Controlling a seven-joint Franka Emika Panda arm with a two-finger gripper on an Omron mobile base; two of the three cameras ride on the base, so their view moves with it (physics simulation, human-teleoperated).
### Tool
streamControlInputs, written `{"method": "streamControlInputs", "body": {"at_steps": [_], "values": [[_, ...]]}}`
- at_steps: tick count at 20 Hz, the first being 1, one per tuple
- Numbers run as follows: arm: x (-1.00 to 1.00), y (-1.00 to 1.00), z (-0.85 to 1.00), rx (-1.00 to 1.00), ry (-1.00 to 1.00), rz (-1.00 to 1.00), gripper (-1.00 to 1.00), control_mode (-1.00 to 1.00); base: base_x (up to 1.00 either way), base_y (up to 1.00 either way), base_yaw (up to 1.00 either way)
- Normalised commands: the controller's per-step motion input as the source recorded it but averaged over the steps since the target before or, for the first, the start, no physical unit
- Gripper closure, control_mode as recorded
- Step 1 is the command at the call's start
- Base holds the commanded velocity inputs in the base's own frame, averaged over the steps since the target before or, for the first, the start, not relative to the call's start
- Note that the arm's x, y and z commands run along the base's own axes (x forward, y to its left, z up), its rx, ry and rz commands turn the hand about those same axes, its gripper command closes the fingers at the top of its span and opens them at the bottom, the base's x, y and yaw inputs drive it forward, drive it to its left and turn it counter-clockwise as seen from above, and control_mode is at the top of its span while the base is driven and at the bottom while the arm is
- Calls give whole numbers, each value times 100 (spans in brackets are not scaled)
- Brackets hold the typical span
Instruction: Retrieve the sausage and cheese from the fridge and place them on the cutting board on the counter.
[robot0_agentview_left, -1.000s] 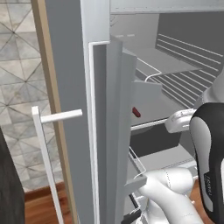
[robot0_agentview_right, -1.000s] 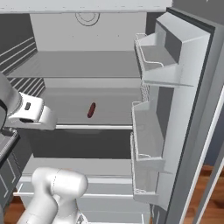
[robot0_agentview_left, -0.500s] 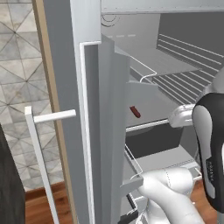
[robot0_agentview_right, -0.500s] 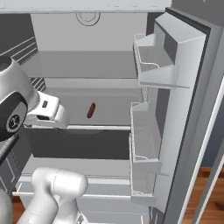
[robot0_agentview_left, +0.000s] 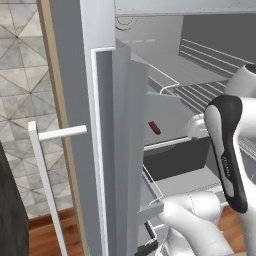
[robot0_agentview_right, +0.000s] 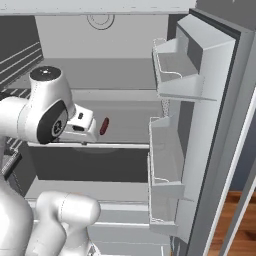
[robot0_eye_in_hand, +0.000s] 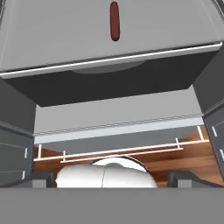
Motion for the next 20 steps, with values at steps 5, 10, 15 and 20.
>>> {"method": "streamControlInputs", "body": {"at_steps": [5,10,15,20], "values": [[60,0,-40,0,9,-2,-100,-100,0,0,0],[59,1,-44,0,6,0,-100,-100,0,0,0],[52,11,-40,0,0,0,-100,-100,0,0,0],[50,19,-32,-4,-5,0,-100,-100,0,0,0]]}}
